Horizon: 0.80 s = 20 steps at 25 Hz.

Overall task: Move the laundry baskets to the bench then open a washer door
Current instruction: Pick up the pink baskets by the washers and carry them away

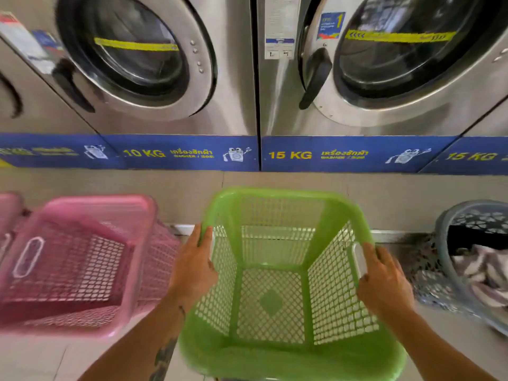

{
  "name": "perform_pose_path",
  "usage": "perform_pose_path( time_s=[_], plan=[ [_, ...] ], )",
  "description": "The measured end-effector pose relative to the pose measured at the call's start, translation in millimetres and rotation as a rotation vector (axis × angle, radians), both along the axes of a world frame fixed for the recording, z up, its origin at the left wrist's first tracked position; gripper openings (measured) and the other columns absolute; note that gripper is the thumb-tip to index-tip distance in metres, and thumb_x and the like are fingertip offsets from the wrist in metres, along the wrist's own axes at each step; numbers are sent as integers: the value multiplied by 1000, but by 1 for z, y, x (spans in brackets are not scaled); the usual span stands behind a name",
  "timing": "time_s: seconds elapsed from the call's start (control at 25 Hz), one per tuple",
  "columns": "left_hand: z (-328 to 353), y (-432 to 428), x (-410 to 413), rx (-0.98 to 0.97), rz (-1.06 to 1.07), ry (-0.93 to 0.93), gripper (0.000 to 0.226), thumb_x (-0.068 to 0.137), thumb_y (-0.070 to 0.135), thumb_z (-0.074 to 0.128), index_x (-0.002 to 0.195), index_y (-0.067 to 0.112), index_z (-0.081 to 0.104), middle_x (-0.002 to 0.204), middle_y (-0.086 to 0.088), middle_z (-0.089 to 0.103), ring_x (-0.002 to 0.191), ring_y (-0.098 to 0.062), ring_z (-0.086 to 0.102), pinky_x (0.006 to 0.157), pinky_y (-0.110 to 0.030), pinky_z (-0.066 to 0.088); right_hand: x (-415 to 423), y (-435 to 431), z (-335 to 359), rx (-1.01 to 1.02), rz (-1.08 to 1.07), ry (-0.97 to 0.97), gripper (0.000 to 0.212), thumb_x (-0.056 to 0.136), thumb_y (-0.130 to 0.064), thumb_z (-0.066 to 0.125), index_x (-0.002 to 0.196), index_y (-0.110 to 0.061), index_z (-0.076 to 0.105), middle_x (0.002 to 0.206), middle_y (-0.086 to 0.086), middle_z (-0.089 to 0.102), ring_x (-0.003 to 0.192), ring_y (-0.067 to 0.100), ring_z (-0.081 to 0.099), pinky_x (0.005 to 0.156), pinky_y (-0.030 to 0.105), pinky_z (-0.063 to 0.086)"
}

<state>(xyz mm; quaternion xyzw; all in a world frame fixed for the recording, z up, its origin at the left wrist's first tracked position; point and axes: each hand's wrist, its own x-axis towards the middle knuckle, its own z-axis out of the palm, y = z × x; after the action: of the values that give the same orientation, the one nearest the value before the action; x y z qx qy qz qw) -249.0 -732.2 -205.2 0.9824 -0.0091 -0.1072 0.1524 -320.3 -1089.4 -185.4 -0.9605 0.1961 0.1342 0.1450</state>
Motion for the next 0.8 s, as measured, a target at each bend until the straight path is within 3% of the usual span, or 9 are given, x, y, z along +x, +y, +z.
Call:
perform_pose_path(
  time_s=[0.2,0.36,0.48,0.68,0.8],
  plan=[
    [-48,22,-10,-12,28,12,84,78,-1,58,152,15,23,163,-4,5,141,-33,33,104,-46,46,8,22,-52,-17,26,53,85,69,0,61,146,-15,29,133,12,44,118,33,45,89,48,50],
    [-93,34,-2,-56,32,-44,83,74,-6,59,149,11,27,162,-10,12,140,-35,35,106,-46,44,22,37,-94,-70,49,16,81,68,4,57,143,-11,29,131,19,42,113,41,46,84,52,49],
    [-114,40,7,-56,39,-27,85,76,-5,59,150,13,22,162,-10,6,141,-35,33,107,-46,43,33,47,-116,-87,44,-14,81,68,7,56,142,-11,27,129,17,40,111,40,44,78,52,50],
    [-116,35,10,-47,60,41,90,80,-2,61,153,15,11,163,-7,-6,147,-31,20,111,-32,28,37,54,-128,-65,1,-2,88,65,10,60,142,-12,24,129,16,38,110,39,45,78,49,50],
    [-109,40,8,-31,19,94,87,81,4,60,153,15,12,163,-7,-4,146,-31,22,111,-37,32,34,51,-119,-28,0,78,98,63,3,65,147,-19,18,132,12,37,111,36,48,81,49,53]
  ],
)
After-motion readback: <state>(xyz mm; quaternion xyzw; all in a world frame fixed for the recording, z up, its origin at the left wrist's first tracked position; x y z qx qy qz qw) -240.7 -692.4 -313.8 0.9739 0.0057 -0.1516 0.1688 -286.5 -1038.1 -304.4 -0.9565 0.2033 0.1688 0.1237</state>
